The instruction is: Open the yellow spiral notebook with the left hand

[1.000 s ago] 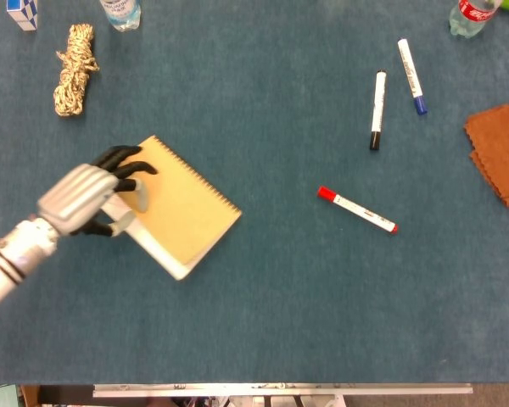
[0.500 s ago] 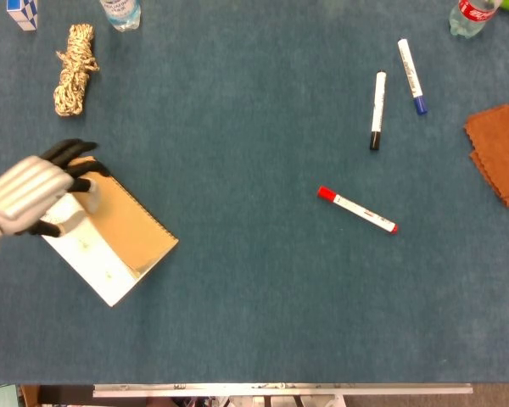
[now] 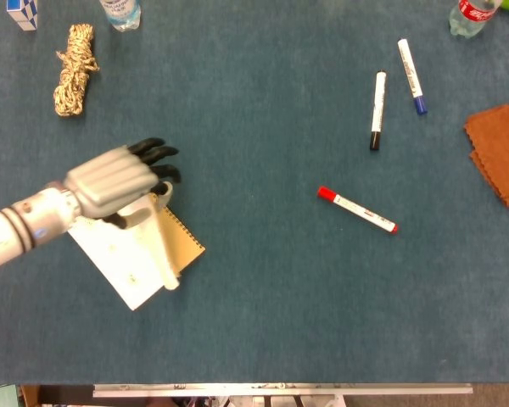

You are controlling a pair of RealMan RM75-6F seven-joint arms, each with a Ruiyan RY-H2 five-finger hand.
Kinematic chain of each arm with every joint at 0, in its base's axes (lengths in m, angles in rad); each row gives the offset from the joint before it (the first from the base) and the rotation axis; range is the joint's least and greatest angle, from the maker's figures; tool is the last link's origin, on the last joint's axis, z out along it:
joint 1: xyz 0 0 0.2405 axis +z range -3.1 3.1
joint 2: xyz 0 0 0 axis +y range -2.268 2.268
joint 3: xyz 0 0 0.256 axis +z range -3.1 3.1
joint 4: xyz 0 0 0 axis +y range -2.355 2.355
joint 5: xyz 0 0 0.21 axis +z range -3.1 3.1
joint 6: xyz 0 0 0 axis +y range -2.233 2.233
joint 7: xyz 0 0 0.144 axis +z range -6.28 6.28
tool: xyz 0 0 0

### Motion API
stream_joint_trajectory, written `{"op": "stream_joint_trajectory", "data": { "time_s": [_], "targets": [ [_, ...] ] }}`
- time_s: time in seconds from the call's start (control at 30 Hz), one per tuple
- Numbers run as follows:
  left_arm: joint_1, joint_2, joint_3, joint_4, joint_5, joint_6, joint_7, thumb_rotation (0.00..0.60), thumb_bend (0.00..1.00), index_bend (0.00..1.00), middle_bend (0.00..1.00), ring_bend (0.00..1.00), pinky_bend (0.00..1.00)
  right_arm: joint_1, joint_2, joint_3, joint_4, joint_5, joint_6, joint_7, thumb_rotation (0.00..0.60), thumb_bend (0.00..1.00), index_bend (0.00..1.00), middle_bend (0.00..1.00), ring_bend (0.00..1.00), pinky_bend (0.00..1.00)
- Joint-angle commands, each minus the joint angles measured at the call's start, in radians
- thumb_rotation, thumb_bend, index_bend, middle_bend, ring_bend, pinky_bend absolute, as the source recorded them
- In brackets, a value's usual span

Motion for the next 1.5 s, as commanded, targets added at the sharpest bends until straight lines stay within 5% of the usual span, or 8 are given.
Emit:
{"op": "stream_joint_trajectory", "data": {
  "time_s": [0.03,0.43,0.97,1.5],
  "targets": [
    [-0.063,-0.019,-0.039,-0.037,-0.055,-0.089,0.01,0.6,0.43,0.67,0.22,0.0,0.03,-0.003,0.0,0.0,0.011,0.004,-0.001,0.012,0.6,0.11,0.32,0.33,0.24,0.31],
    [-0.173,-0.056,-0.09,-0.031,-0.175,-0.279,-0.018,0.6,0.43,0.64,0.2,0.0,0.03,0.001,-0.007,0.005,0.04,0.014,-0.022,0.044,0.6,0.11,0.32,0.33,0.24,0.31],
    [-0.194,-0.164,-0.155,0.013,-0.341,-0.354,0.039,0.6,0.43,0.54,0.17,0.0,0.03,-0.01,-0.009,0.006,0.067,0.025,-0.025,0.079,0.6,0.11,0.32,0.33,0.24,0.31],
    [-0.137,-0.288,-0.195,0.023,-0.502,-0.343,0.072,0.6,0.43,0.08,0.0,0.0,0.0,-0.018,-0.012,0.007,0.09,0.03,-0.026,0.104,0.6,0.11,0.32,0.33,0.24,0.31]
  ]
}}
